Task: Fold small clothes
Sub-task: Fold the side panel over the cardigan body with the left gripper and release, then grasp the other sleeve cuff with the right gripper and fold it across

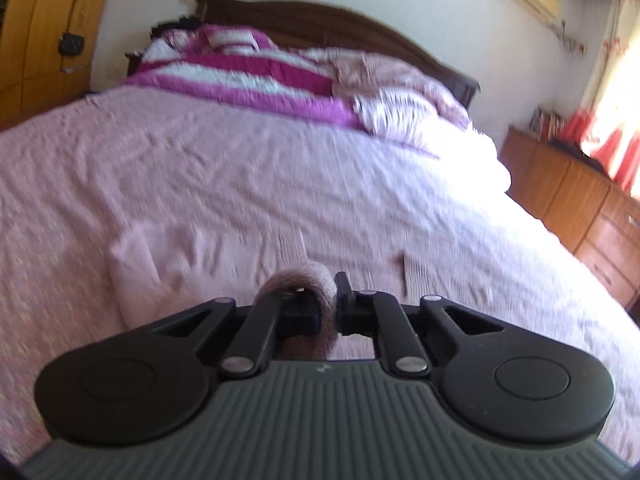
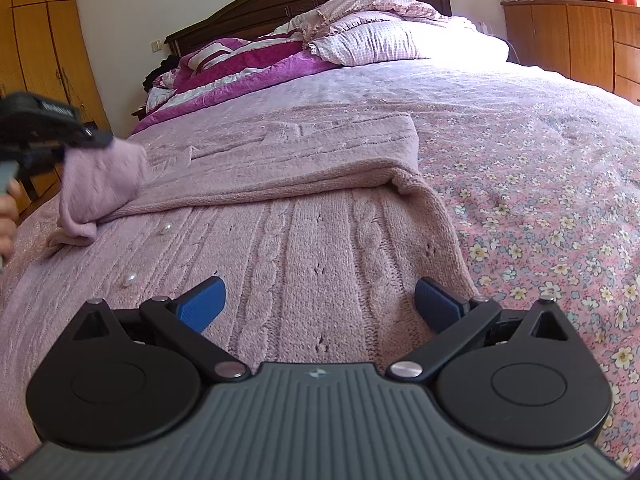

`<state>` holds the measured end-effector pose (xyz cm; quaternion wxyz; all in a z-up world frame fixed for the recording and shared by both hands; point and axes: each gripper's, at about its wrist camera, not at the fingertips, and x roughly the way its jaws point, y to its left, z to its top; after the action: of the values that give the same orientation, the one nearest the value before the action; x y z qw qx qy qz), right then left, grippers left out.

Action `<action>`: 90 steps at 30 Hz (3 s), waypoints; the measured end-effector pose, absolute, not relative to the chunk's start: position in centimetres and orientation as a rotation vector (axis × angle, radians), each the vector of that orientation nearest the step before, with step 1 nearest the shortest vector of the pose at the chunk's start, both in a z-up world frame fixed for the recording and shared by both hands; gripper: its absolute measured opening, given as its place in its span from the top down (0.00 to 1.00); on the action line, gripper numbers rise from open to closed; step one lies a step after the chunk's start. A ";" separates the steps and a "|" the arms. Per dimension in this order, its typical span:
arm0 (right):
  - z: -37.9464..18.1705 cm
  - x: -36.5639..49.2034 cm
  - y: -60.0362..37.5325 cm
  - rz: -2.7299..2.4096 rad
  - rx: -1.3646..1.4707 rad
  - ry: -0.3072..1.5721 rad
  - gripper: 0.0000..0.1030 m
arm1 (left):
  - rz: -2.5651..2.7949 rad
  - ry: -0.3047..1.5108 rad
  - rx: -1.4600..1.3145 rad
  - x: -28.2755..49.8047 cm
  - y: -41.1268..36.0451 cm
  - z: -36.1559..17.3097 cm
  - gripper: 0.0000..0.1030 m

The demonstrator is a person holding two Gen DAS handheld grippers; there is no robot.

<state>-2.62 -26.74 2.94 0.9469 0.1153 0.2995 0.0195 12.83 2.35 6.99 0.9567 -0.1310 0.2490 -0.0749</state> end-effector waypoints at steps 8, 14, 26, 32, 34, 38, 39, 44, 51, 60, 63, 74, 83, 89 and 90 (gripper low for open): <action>2.9 -2.5 -26.5 0.042 0.219 0.611 0.00 | -0.218 0.584 -0.117 10.8 1.0 5.1 0.42; 3.2 -2.0 -26.6 0.039 0.228 0.629 0.00 | -0.197 0.659 -0.079 8.5 2.3 4.2 0.41; 6.8 0.4 -24.9 0.141 0.286 0.663 0.00 | -0.049 0.639 0.004 4.8 6.9 4.5 0.41; 8.9 4.2 -21.3 0.280 0.277 0.683 0.00 | 0.022 0.650 -0.035 5.9 9.5 3.8 0.41; 9.3 5.9 -19.9 0.325 0.275 0.696 0.00 | 0.045 0.641 -0.032 6.5 9.9 3.6 0.41; 8.9 9.3 -17.6 0.350 0.316 0.755 0.00 | 0.072 0.621 -0.058 7.5 10.6 3.2 0.41; 8.7 10.1 -17.0 0.354 0.337 0.774 0.00 | 0.075 0.623 -0.074 7.8 10.8 2.9 0.41; 7.9 13.1 -15.1 0.345 0.417 0.821 0.07 | 0.087 0.669 -0.059 9.0 10.7 1.5 0.39; 6.1 15.9 -12.6 0.318 0.503 0.888 0.19 | 0.079 0.681 -0.029 9.5 10.6 1.5 0.36; 9.6 14.3 -12.0 0.308 0.367 0.742 0.89 | 0.027 0.719 0.007 10.2 11.1 1.9 0.34; 12.1 14.5 -13.1 0.326 0.359 0.665 0.89 | 0.018 0.728 -0.035 10.2 11.6 1.9 0.34; 9.0 17.8 -16.9 0.164 0.258 0.664 0.89 | 0.002 0.745 -0.054 10.3 12.0 1.9 0.34; 3.9 18.1 -19.9 0.179 0.465 0.729 0.78 | 0.014 0.734 -0.035 10.2 11.6 1.7 0.34; 7.4 17.4 -18.5 0.205 0.419 0.739 0.49 | 0.011 0.741 -0.047 10.3 11.8 1.8 0.33; 8.1 17.1 -17.8 0.206 0.384 0.719 0.48 | 0.012 0.740 -0.047 10.3 11.8 1.8 0.33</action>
<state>17.10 -17.83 8.11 0.9130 0.1865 0.3488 0.1002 10.30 11.84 1.81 0.9320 -0.0230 0.3618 0.0061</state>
